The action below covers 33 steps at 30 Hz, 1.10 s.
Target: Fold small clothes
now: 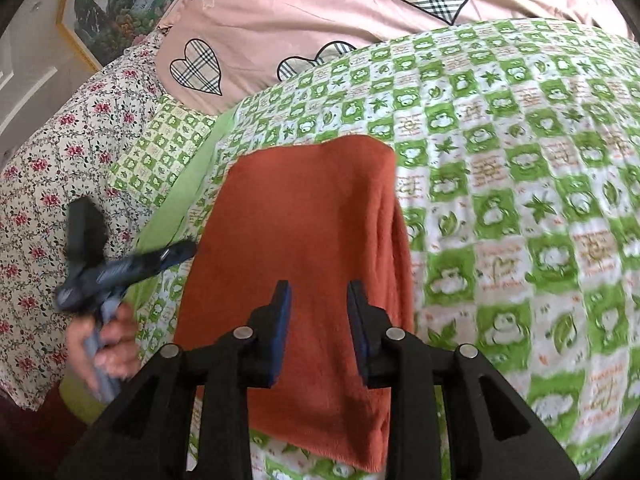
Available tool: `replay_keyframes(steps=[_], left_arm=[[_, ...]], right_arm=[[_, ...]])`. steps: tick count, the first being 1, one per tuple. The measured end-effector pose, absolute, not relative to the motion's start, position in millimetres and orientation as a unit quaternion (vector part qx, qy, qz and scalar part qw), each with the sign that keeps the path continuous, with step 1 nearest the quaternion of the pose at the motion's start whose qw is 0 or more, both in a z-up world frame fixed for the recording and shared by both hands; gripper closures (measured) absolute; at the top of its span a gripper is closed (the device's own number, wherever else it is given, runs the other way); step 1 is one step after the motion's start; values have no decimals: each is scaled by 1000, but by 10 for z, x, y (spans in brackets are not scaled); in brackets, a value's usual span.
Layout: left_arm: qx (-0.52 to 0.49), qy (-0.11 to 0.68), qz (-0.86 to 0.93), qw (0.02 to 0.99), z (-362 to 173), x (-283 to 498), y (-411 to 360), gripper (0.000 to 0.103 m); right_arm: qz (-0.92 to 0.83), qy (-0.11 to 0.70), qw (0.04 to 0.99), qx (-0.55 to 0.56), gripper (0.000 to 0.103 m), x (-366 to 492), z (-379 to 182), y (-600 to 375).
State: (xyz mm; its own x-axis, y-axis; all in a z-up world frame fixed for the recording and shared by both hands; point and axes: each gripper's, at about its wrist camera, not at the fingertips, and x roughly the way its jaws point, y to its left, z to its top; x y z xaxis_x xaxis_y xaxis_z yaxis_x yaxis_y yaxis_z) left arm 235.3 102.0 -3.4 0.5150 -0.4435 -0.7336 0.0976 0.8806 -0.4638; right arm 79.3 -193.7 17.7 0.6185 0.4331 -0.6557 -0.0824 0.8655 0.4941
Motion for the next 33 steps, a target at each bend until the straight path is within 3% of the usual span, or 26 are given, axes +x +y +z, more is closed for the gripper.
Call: replay_keyframes(steps=[4, 6, 7, 12, 15, 20, 30, 33], left_arm=[[-223, 476, -163, 835, -180, 2914, 1043, 54], [-214, 474, -157, 840, -210, 3161, 995, 69], [-209, 471, -154, 843, -215, 3240, 971, 88], [-195, 458, -124, 859, -87, 3416, 974, 85], [-179, 433, -121, 875, 123, 3150, 995, 80], [-179, 417, -185, 871, 273, 2435, 900, 79], [-142, 445, -240, 851, 8, 1793, 574, 79], [-143, 458, -222, 849, -140, 1883, 642, 86]], right_arm=[[152, 414, 870, 219, 63, 862, 143, -1936], [152, 416, 868, 222, 63, 876, 116, -1947], [151, 418, 867, 225, 63, 884, 98, -1961], [143, 419, 867, 230, 61, 894, 77, -2036], [138, 414, 870, 231, 52, 899, 93, -2063], [146, 407, 874, 223, 52, 1001, 148, -2006], [187, 420, 863, 212, 51, 1362, 83, -1748], [157, 440, 858, 212, 52, 1500, -100, -1827]])
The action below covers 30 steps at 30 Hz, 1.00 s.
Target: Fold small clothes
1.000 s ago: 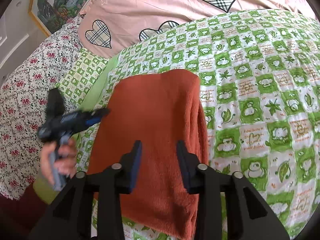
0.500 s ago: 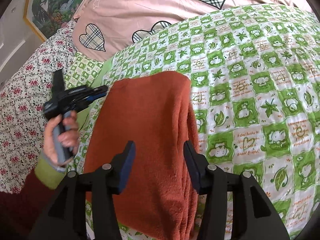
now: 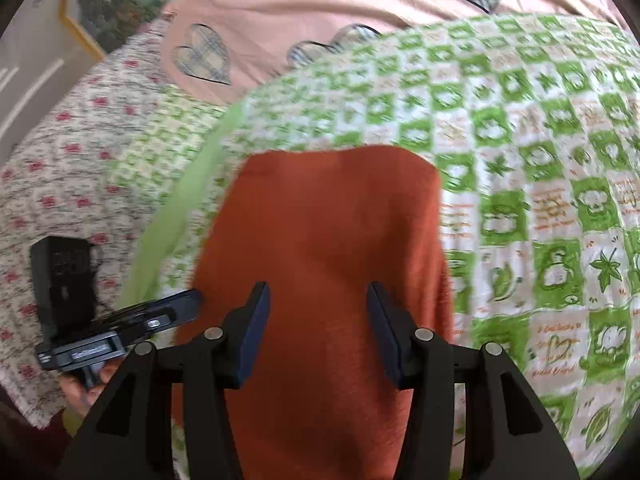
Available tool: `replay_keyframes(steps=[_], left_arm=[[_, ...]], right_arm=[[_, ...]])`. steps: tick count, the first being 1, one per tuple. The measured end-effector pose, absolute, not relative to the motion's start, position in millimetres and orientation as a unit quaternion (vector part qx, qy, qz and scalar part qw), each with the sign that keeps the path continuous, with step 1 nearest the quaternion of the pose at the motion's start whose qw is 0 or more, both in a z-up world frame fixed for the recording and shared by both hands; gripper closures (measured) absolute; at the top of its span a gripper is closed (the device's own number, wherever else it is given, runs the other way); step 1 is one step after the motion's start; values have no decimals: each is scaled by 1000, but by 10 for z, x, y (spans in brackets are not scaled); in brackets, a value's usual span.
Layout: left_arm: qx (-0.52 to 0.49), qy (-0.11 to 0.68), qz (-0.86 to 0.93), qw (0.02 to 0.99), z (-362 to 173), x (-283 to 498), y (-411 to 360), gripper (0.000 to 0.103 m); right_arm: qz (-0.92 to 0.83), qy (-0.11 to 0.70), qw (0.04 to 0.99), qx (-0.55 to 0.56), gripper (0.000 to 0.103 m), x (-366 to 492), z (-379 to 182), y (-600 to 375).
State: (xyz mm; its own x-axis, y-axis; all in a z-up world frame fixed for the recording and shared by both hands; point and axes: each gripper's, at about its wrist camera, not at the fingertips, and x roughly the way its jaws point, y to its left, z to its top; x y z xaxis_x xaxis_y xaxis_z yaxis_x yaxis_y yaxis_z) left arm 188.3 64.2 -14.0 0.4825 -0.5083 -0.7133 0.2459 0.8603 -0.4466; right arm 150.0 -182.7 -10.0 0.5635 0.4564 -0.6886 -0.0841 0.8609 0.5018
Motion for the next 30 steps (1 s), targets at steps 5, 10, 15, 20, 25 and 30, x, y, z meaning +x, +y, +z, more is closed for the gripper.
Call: replay_keyframes(steps=[5, 10, 15, 20, 25, 30], left_arm=[[-154, 472, -203, 844, -347, 2161, 660, 102], [-128, 468, -202, 851, -230, 2010, 589, 98], [-110, 457, -242, 849, -74, 1478, 606, 95], [-92, 457, -256, 847, -110, 1030, 600, 94], [-78, 474, -242, 843, -304, 882, 627, 95], [-58, 475, -230, 847, -327, 843, 567, 96]], right_arm=[[137, 448, 861, 198, 60, 1754, -262, -1908], [131, 444, 861, 210, 59, 1727, -170, -1967], [157, 428, 871, 184, 56, 1200, 136, -1803], [164, 434, 876, 136, 41, 674, 149, -1630], [107, 479, 869, 69, 41, 437, -219, -1620], [89, 482, 867, 90, 41, 432, -327, -1753]])
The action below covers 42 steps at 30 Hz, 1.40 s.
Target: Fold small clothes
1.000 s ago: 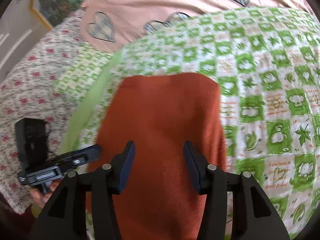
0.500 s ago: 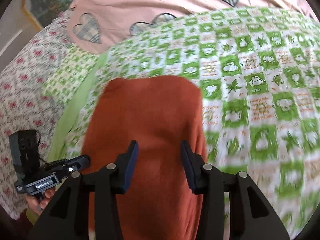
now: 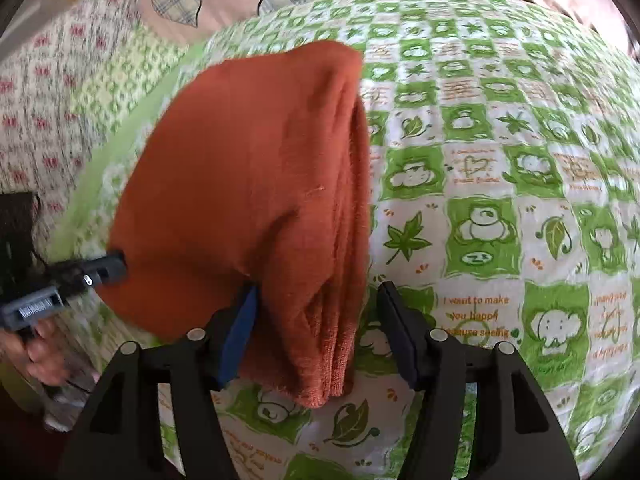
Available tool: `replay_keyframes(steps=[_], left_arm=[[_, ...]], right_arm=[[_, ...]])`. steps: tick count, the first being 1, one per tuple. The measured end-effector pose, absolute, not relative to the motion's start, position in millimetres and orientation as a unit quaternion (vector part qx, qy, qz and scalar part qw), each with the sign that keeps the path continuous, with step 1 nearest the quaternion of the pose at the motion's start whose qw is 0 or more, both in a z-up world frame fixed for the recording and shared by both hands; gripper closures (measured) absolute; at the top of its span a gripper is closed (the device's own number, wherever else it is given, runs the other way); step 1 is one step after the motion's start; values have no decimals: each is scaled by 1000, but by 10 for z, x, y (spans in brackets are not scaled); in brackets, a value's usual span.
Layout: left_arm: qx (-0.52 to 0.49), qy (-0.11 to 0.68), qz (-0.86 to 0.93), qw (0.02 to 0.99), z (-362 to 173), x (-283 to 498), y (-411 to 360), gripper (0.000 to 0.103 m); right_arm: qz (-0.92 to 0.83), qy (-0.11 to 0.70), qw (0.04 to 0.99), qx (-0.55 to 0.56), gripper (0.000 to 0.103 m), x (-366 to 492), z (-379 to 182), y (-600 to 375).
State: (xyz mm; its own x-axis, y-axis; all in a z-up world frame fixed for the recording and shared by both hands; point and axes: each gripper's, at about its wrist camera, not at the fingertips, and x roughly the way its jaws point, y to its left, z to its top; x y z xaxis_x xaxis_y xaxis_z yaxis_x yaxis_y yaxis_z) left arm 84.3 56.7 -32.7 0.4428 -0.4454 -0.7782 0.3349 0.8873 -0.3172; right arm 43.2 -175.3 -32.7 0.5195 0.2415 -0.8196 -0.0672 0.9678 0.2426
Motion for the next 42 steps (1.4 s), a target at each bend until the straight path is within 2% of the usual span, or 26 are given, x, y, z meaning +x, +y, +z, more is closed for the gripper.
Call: replay_keyframes(steps=[9, 17, 23, 25, 30, 39, 42], left_arm=[[-71, 478, -226, 846, -262, 786, 602, 94], [-87, 479, -236, 841, -218, 706, 627, 90], [-101, 490, -237, 833, -361, 704, 663, 91], [-101, 491, -238, 832, -366, 695, 662, 91], [-94, 492, -238, 832, -350, 689, 641, 91], [-95, 497, -230, 831, -342, 639, 661, 91], [-94, 496, -219, 835, -267, 588, 683, 87]], right_arm=[[88, 417, 897, 115, 40, 349, 106, -1832], [151, 416, 882, 159, 40, 463, 83, -1664], [89, 473, 871, 102, 40, 490, -291, -1689], [97, 472, 865, 137, 40, 444, -395, -1816], [63, 472, 877, 53, 40, 402, -299, -1683], [31, 470, 882, 9, 40, 269, -251, -1745], [32, 465, 884, 25, 39, 206, -140, -1784]])
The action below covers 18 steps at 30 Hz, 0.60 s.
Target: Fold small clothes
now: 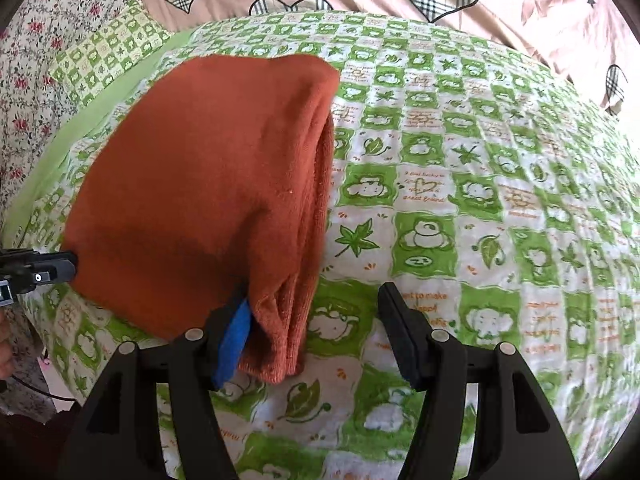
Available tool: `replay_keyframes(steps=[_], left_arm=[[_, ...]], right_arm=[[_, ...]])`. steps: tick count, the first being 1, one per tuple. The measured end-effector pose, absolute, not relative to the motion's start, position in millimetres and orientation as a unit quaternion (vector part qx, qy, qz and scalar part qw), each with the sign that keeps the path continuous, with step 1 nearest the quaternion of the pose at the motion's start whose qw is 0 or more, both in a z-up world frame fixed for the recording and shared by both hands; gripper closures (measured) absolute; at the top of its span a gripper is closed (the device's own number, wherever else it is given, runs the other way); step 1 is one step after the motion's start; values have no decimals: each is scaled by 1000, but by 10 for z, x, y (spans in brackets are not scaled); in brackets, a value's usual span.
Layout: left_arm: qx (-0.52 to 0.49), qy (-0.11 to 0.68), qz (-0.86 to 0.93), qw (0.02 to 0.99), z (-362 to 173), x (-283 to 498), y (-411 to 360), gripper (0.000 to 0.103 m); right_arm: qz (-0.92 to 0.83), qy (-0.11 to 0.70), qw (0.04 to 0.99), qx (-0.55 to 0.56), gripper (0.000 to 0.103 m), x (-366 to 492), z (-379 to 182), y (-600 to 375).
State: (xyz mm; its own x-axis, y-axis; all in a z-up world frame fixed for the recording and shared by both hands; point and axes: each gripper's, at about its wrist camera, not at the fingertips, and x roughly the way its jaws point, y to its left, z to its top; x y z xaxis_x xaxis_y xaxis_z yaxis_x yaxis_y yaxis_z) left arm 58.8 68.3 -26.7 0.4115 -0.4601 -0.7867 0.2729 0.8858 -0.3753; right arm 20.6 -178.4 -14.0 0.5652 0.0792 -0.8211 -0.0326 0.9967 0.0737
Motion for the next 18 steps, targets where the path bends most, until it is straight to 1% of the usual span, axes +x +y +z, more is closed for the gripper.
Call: replay_keyframes(steps=[1, 2, 3, 5, 6, 7, 9, 10, 11, 13, 18], left_arm=[[-94, 494, -214, 837, -230, 552, 702, 83], [-93, 493, -209, 840, -206, 531, 713, 77], [-90, 491, -202, 843, -186, 506, 724, 72], [-81, 486, -179, 852, -130, 458, 756, 54], [-77, 484, -168, 855, -110, 442, 767, 50], [-75, 481, -156, 859, -80, 422, 787, 46], [-73, 481, -148, 861, -54, 404, 810, 43], [-68, 482, -138, 863, -40, 392, 820, 36], [-63, 480, -130, 865, -30, 377, 827, 32], [-48, 476, -119, 870, -12, 341, 824, 27], [-15, 472, -101, 876, -15, 212, 798, 23]], right_arm=[[37, 460, 886, 36, 38, 173, -97, -1800], [45, 452, 889, 50, 38, 128, -37, -1823], [54, 443, 892, 67, 38, 75, 30, -1848], [69, 432, 894, 92, 36, 8, 111, -1858], [78, 426, 895, 107, 32, -38, 149, -1850], [85, 421, 895, 118, 28, -73, 187, -1839], [93, 418, 895, 126, 24, -113, 229, -1789], [98, 418, 894, 129, 22, -139, 239, -1755], [100, 420, 893, 131, 20, -165, 236, -1718], [106, 424, 889, 136, 16, -220, 223, -1667], [109, 440, 881, 139, 14, -337, 132, -1563]])
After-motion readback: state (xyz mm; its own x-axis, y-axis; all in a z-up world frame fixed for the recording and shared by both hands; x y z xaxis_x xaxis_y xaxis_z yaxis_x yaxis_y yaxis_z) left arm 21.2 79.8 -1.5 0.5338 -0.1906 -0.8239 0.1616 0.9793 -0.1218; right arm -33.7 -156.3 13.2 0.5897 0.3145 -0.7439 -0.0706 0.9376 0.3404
